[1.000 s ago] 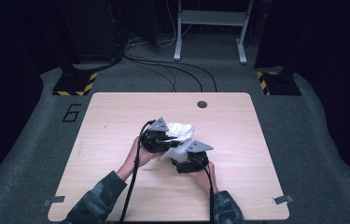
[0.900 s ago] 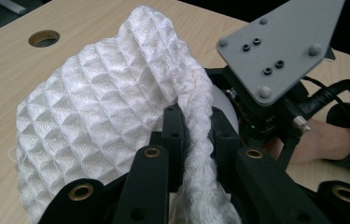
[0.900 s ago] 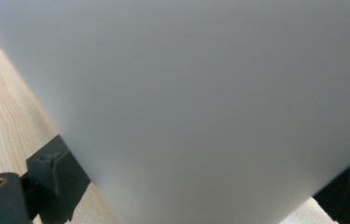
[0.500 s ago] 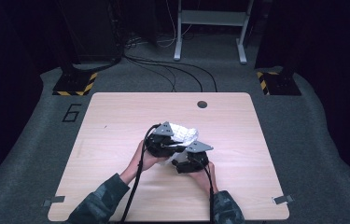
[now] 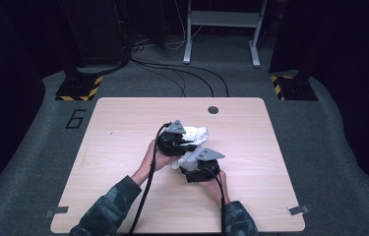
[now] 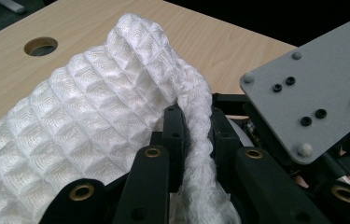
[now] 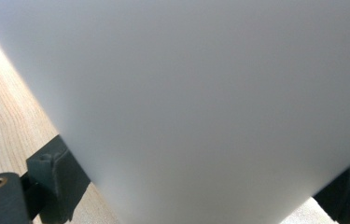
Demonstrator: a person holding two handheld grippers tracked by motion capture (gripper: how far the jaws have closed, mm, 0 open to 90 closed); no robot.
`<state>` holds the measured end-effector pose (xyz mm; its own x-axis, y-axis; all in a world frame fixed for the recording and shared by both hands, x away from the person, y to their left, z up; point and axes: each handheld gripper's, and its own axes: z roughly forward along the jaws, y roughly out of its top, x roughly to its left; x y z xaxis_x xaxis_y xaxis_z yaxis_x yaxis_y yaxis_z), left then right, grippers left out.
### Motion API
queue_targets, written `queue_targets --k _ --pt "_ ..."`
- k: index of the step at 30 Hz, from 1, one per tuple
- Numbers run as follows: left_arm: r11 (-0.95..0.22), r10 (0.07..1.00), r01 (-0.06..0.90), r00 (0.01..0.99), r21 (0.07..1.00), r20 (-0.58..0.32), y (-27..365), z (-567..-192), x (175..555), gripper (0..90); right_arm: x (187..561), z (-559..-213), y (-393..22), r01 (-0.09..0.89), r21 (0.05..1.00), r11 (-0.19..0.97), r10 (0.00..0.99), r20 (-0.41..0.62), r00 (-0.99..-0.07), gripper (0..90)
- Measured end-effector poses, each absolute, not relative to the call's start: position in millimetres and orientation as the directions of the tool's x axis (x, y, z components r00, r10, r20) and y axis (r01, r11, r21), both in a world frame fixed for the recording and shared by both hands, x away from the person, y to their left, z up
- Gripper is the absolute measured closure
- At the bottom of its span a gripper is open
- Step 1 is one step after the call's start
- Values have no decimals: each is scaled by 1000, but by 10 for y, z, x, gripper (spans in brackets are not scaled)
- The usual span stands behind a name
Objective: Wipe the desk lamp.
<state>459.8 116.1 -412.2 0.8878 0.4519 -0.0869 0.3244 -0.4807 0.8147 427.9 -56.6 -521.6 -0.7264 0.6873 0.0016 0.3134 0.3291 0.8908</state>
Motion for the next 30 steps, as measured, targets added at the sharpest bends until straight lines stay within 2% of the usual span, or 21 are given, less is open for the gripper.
queue_targets --k 15,30 --pt "-504 459 320 886 802 -66 1410 -4093 4462 802 4278 -5216 -567 318 889 330 682 9 -731 69" --pt "-502 396 302 913 811 -95 1293 -4110 4277 801 4282 -5216 -567 317 889 330 683 7 -731 69"
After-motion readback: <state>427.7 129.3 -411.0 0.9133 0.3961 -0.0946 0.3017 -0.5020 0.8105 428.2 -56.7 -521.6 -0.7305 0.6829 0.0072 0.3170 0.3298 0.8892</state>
